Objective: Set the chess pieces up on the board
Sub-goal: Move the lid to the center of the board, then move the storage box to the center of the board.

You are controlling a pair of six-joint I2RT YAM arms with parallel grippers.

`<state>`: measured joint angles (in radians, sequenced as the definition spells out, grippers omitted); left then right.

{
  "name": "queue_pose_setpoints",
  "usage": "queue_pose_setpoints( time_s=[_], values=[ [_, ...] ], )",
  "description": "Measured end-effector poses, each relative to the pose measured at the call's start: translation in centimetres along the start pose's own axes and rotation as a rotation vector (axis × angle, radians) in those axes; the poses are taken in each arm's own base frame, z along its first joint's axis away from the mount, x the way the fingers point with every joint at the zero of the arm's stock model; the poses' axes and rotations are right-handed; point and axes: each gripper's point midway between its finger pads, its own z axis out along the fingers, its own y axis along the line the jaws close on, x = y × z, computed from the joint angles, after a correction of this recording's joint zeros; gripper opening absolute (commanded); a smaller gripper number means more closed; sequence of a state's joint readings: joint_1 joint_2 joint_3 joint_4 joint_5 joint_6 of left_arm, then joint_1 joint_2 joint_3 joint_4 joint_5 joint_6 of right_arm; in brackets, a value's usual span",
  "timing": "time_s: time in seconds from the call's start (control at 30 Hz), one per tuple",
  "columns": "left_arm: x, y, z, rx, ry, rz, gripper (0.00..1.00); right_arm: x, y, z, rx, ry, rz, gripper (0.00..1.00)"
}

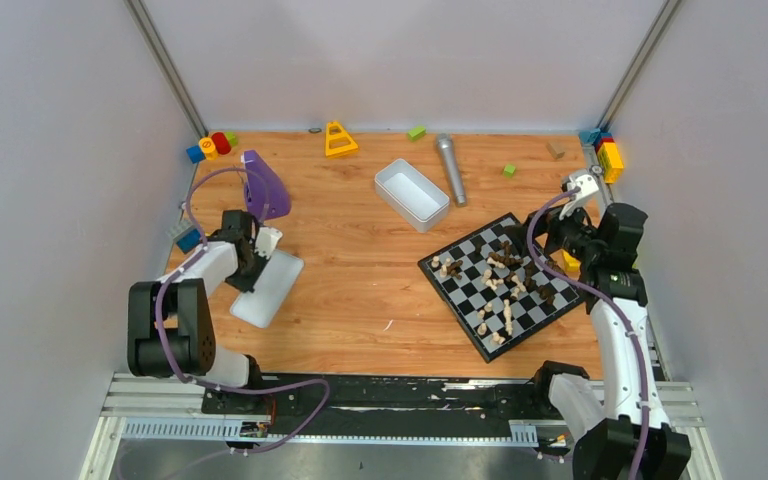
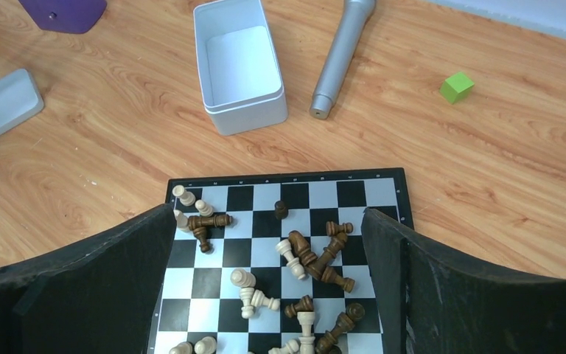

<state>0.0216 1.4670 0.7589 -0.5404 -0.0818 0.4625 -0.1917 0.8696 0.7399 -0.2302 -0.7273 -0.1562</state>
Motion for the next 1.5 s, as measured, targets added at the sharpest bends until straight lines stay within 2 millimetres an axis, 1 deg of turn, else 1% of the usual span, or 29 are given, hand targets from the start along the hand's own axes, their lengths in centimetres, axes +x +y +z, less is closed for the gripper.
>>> queue_pose_setpoints(
  time_s=[0.03,0.07,0.1,0.13,0.17,0.2,0.23,0.27,0.3,0.33,0.37,0.4,0.47,0.5,0.57,0.6,0.67,0.73,0.77,0.9,1.0,1.1,1.17,1.33,1.4,1.47,1.5],
  values=[
    [1.0,0.5,-0.1,-0.017,0.017,-0.011,0.32,0.3,0.1,0.2,-0.008,0.011,0.008,1.00],
    [1.7,0.8,-0.2,-0.027,0.030,-0.015,0.38,0.5,0.1,0.4,-0.014,0.023,0.015,1.00],
    [2.1,0.9,-0.4,-0.034,0.040,-0.008,0.50,0.7,0.2,0.8,-0.022,0.035,0.022,1.00],
    [2.2,1.0,-0.5,-0.039,0.041,-0.001,0.57,0.9,0.4,1.1,-0.030,0.044,0.025,1.00],
    [2.2,1.1,-0.7,-0.040,0.038,0.003,0.71,0.9,0.6,1.5,-0.038,0.056,0.025,1.00],
    [2.1,1.1,-0.9,-0.043,0.029,0.002,0.77,1.0,0.9,2.1,-0.047,0.070,0.022,1.00],
    [1.9,1.1,-1.3,-0.041,0.017,0.002,0.84,1.0,1.3,2.7,-0.057,0.081,0.018,1.00],
    [1.8,1.0,-1.5,-0.038,0.011,-0.001,0.87,0.9,1.6,3.2,-0.065,0.092,0.009,1.00],
    [1.2,1.0,-2.5,-0.032,-0.022,-0.004,0.92,1.0,2.0,3.9,-0.073,0.106,-0.003,1.00],
    [0.6,1.1,-3.1,-0.029,-0.048,-0.005,0.94,1.0,2.4,4.6,-0.081,0.120,-0.012,1.00],
    [-0.6,1.2,-4.1,-0.024,-0.099,-0.014,0.98,1.1,2.8,5.3,-0.089,0.133,-0.023,1.00],
    [-1.6,1.4,-5.1,-0.024,-0.145,-0.017,0.99,1.2,3.0,5.9,-0.094,0.146,-0.032,1.00],
    [-4.1,1.7,-7.7,-0.020,-0.275,-0.030,1.00,1.5,3.5,7.1,-0.107,0.171,-0.046,1.00],
    [-5.6,1.6,-9.4,-0.011,-0.355,-0.032,1.00,1.6,3.8,7.9,-0.116,0.188,-0.057,1.00],
    [-7.4,1.2,-11.6,0.011,-0.460,-0.028,1.00,2.0,4.4,9.5,-0.130,0.219,-0.083,0.97],
    [-8.0,1.0,-12.4,0.022,-0.496,-0.026,1.00,2.2,4.7,10.3,-0.138,0.233,-0.096,0.94],
    [-9.0,0.2,-13.3,0.056,-0.552,-0.024,1.00,2.7,5.9,12.5,-0.162,0.269,-0.141,0.91],
    [-9.5,-0.6,-13.6,0.092,-0.578,-0.026,1.00,3.0,7.5,15.5,-0.195,0.298,-0.199,0.87],
    [-9.6,-0.7,-13.7,0.101,-0.582,-0.030,1.00,3.2,7.9,16.7,-0.203,0.309,-0.220,0.85],
    [-10.1,-1.2,-13.9,0.128,-0.600,-0.052,1.00,5.3,9.7,20.8,-0.233,0.367,-0.298,0.78],
    [-10.2,-1.4,-14.0,0.138,-0.606,-0.068,1.00,7.1,10.0,23.3,-0.224,0.412,-0.354,0.70],
    [-10.2,-1.5,-14.0,0.147,-0.607,-0.083,1.00,8.5,9.9,25.4,-0.210,0.445,-0.402,0.61],
    [-10.3,-1.6,-14.0,0.151,-0.607,-0.088,1.00,9.2,9.9,26.5,-0.204,0.460,-0.421,0.55],
    [-10.3,-1.7,-14.2,0.154,-0.612,-0.099,1.00,10.4,10.5,28.8,-0.210,0.487,-0.462,0.33],
    [-10.3,-1.7,-14.5,0.151,-0.620,-0.102,1.00,10.6,10.9,29.7,-0.220,0.494,-0.479,0.22],
    [-10.3,-1.6,-14.8,0.144,-0.629,-0.102,1.00,10.8,11.2,30.4,-0.228,0.496,-0.496,0.07],
    [-10.3,-1.6,-14.9,0.140,-0.634,-0.102,1.00,10.8,11.4,30.8,-0.232,0.494,-0.513,0.02]
  ],
)
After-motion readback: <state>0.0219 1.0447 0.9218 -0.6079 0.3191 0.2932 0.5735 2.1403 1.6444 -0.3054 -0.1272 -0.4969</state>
